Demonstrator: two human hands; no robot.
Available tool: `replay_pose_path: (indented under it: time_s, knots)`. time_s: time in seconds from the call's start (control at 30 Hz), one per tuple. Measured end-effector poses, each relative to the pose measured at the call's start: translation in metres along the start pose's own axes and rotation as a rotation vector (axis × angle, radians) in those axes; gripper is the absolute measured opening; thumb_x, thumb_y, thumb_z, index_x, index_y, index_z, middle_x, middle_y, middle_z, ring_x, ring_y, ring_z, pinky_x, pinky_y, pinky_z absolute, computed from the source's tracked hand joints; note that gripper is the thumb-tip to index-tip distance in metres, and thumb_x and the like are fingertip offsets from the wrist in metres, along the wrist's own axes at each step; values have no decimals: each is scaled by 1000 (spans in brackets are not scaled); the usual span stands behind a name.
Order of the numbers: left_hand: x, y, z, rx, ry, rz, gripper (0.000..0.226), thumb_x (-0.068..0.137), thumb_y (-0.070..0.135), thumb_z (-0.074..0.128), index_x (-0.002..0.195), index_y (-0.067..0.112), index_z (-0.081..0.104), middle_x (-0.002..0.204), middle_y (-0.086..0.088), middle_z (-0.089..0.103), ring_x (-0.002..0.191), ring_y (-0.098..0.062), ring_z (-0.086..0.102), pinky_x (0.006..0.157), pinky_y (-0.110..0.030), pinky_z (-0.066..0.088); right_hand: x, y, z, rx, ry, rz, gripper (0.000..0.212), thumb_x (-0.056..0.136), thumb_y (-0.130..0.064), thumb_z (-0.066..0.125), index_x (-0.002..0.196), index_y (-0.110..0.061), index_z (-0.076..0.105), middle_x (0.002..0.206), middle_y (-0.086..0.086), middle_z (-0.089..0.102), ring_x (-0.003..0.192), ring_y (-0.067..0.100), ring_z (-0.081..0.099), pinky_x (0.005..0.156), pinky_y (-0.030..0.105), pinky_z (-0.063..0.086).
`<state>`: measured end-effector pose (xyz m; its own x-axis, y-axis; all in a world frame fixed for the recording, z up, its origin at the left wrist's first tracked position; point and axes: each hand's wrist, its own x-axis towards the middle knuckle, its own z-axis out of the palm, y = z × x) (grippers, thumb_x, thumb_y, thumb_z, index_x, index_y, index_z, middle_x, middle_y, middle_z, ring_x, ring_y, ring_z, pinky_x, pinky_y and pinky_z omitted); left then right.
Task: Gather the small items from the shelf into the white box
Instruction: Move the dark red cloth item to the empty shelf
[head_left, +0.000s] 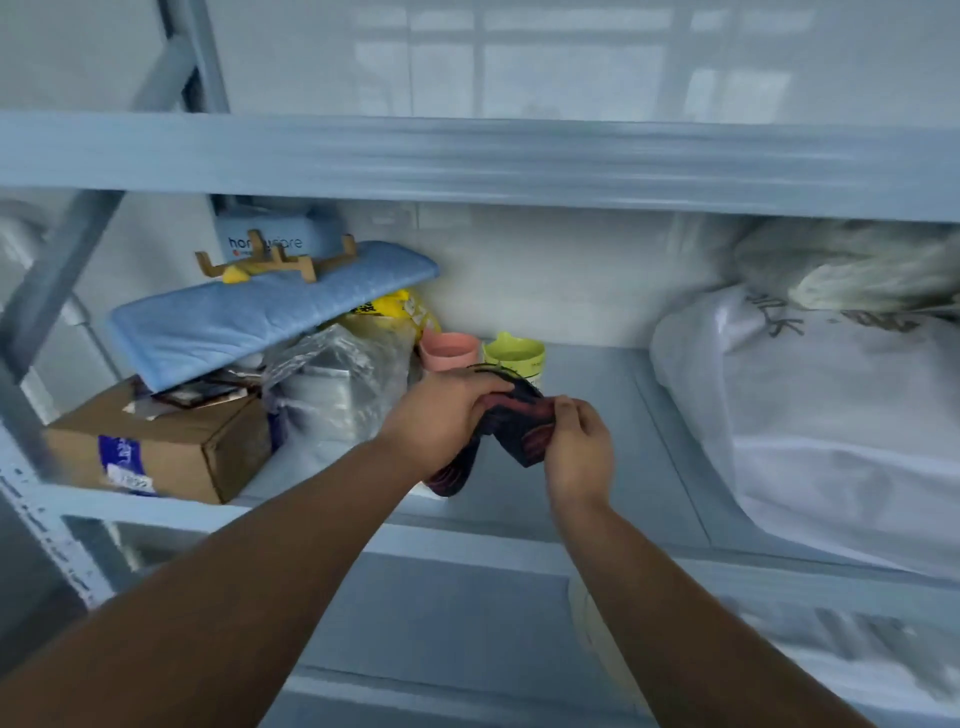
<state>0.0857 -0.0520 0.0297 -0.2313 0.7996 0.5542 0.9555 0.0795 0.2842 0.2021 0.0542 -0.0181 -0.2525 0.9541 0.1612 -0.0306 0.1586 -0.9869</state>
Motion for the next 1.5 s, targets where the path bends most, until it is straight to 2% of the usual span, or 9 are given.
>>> replay_pose_path:
  time_s: [0.1,0.3,0.47,0.63,0.83,1.07,1.2,1.4,1.5]
  knots:
    - [-26,4,-19,59,-14,-113,30,99,18,52,124,21,68,119,-5,70,107,-25,65,90,-37,49,-18,-3,12,43,-90,-12,26,100,-25,50,88,-10,68,82,6,68,82,27,62,72,34,44]
    - [-86,5,-63,186,22,-267,31,97,15,53,123,22,67,117,-5,71,106,-24,65,90,-33,48,-67,-13,42,44,-273,-14,26,100,-28,49,85,-14,66,84,6,68,85,28,61,79,39,46]
    - [-141,-1,-104,276,58,-402,32,99,20,50,125,33,65,114,2,71,101,-22,66,84,-35,50,-120,-22,72,34,-393,-43,28,99,-31,47,81,-18,63,78,-1,65,81,25,59,66,35,42]
    - [-205,-11,-151,279,69,-509,35,100,20,46,126,38,62,116,7,70,104,-18,63,85,-37,50,-188,-36,108,23,-497,-67,27,100,-34,46,89,-19,66,83,1,68,85,26,62,76,40,47]
    - [-307,-28,-222,299,114,-631,35,99,19,47,123,39,63,113,7,69,100,-17,63,85,-36,51,-295,-50,163,17,-619,-98,27,101,-33,47,88,-18,66,79,-1,66,83,26,61,70,35,40]
    - [-440,-44,-311,368,203,-782,36,95,16,51,118,39,66,116,7,69,100,-17,64,84,-26,48,-441,-70,222,34,-801,-110,29,100,-34,44,91,-19,68,84,-1,69,84,24,63,75,39,48]
    - [-506,-50,-355,420,266,-860,36,94,16,53,117,39,67,117,8,69,101,-16,63,79,-20,41,-515,-81,255,48,-871,-126,27,99,-34,44,87,-22,66,79,-6,67,81,21,64,64,33,43]
    - [-590,-62,-407,460,333,-998,43,89,17,51,115,51,57,111,16,69,89,-4,60,69,-9,35,-610,-87,304,59,-1001,-155,29,99,-34,45,90,-16,67,89,7,72,86,31,65,81,46,52]
    - [-626,-72,-427,506,362,-1077,40,90,21,49,116,50,57,108,15,68,86,-6,59,68,-15,35,-648,-85,330,83,-1084,-146,34,100,-40,44,89,-17,66,88,6,71,86,30,65,77,41,50]
